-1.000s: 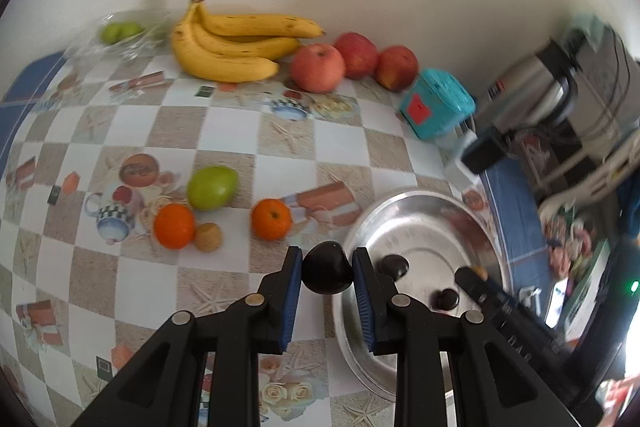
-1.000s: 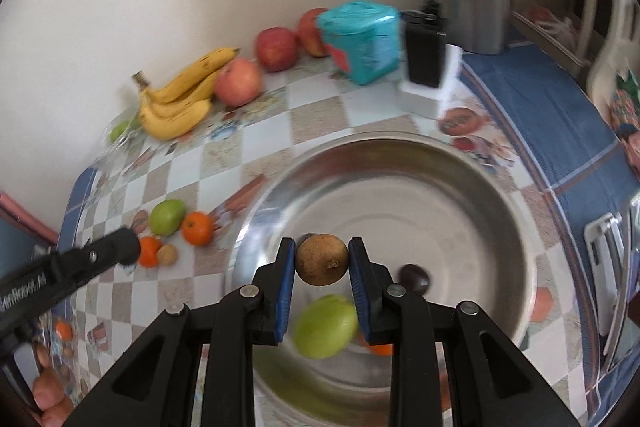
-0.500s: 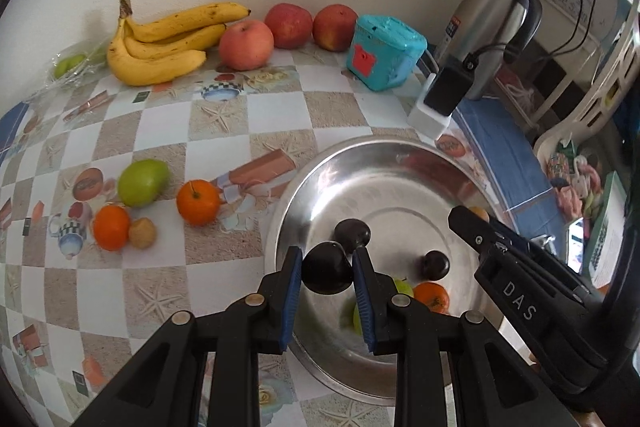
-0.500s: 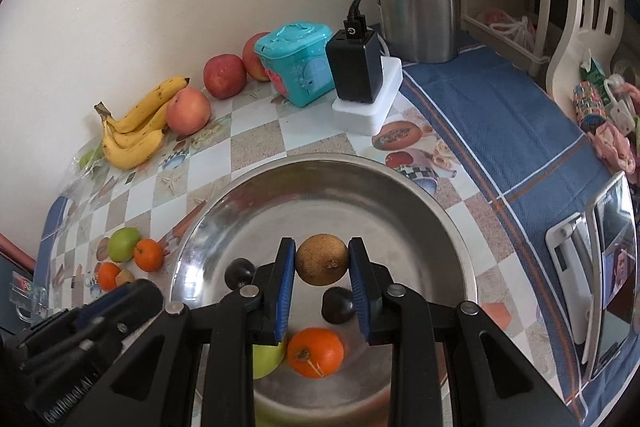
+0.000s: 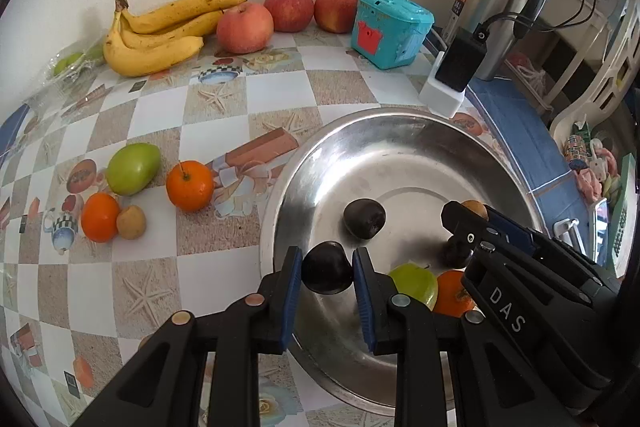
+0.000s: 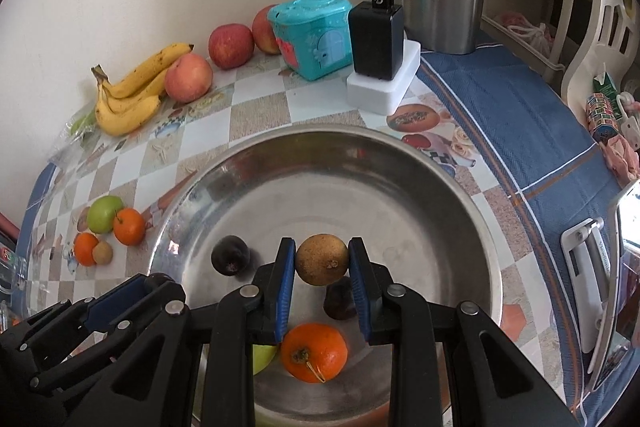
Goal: Organize fruits
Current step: 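Open both tools to drop the kiwi and plum into the bowl, then move both tools out of the bowl back toward the table fruit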
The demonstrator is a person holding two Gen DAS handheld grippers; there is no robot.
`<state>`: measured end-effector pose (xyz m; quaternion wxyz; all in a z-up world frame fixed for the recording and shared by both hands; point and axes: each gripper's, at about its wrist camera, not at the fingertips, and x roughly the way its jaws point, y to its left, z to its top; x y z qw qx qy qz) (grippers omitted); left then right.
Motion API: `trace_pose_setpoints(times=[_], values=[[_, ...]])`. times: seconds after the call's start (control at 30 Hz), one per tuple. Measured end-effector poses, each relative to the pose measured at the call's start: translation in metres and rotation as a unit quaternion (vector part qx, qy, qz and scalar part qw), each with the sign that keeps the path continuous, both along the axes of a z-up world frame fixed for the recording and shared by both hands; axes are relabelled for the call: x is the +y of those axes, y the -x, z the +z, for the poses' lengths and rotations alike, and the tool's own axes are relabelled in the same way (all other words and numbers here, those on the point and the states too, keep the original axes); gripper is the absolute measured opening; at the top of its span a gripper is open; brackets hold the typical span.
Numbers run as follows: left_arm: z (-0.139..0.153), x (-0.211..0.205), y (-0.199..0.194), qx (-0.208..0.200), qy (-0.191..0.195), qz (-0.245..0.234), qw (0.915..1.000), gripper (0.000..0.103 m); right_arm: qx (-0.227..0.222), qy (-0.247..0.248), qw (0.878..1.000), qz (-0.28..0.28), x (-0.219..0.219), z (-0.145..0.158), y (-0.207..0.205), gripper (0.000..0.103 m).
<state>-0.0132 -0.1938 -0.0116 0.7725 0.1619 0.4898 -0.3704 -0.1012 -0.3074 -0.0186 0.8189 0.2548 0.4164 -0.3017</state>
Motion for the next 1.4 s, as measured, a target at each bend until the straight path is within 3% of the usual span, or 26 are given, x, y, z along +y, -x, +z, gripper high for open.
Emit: trace_pose_setpoints(times=[0.5,0.8,1.23,1.4], values=[[-0.007,-0.001,0.0,0.005,-0.012,0.0,0.9999,0.028,0.006,-0.006,1.0,0.003,0.001,-0.003,-0.002,0.028],[-0.005,-0.002,0.001,0.009,-0.008,0.0,0.9999,0.029,0.006,-0.005,1.0,0.001,0.0,-0.002,-0.002,0.036],[0.008,-0.001,-0.002,0.009,0.003,0.002,0.9999,0.041,0.0,0.002,1.0,-0.013,-0.002,0.011,0.002,0.04],[0.016,0.005,-0.011,0.009,-0.004,0.026,0.9996,0.043,-0.002,0.007,1.0,-0.017,-0.001,0.022,0.003,0.04]])
